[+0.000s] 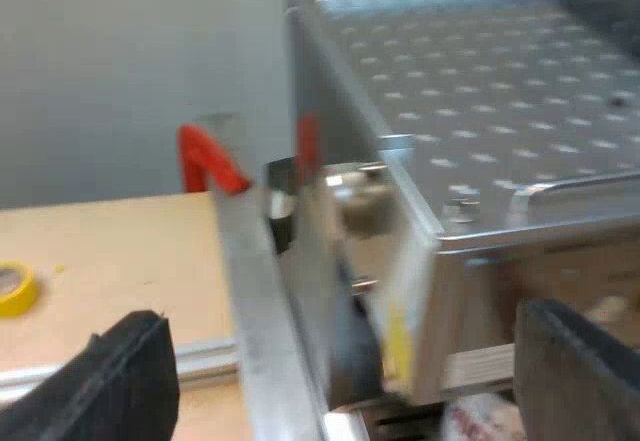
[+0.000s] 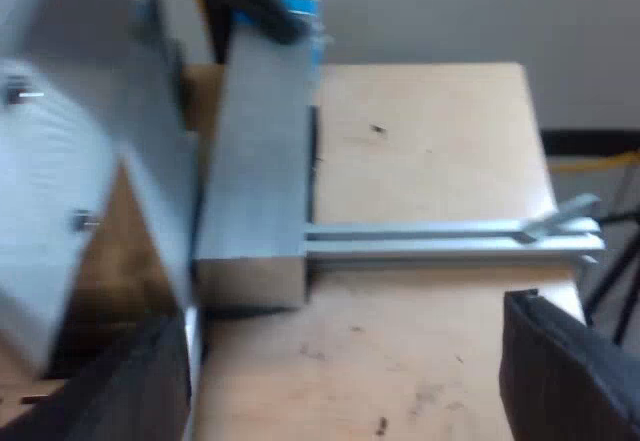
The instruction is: Place mug into machine
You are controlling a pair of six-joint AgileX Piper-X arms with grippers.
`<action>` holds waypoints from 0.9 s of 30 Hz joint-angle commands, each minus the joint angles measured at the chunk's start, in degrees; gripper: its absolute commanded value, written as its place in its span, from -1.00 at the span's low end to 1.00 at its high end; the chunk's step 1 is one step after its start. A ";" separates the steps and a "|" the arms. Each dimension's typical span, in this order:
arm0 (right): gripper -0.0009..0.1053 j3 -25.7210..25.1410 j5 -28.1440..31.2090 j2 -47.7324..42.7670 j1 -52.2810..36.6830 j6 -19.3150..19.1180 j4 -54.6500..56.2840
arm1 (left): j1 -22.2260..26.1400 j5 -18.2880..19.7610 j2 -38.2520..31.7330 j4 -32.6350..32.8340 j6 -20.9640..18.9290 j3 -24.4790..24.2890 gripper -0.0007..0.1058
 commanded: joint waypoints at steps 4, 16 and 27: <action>0.26 1.19 -4.66 -3.69 -11.97 -3.71 0.63 | 2.92 0.46 -1.42 1.34 -0.56 -0.63 0.35; 0.26 10.06 -8.09 -14.92 -22.18 -8.63 0.80 | 2.92 -5.24 -10.68 7.35 3.58 -0.63 0.35; 0.26 13.22 -8.21 -30.80 -22.18 -8.50 5.64 | 2.92 -7.50 -26.44 16.94 3.98 -0.63 0.35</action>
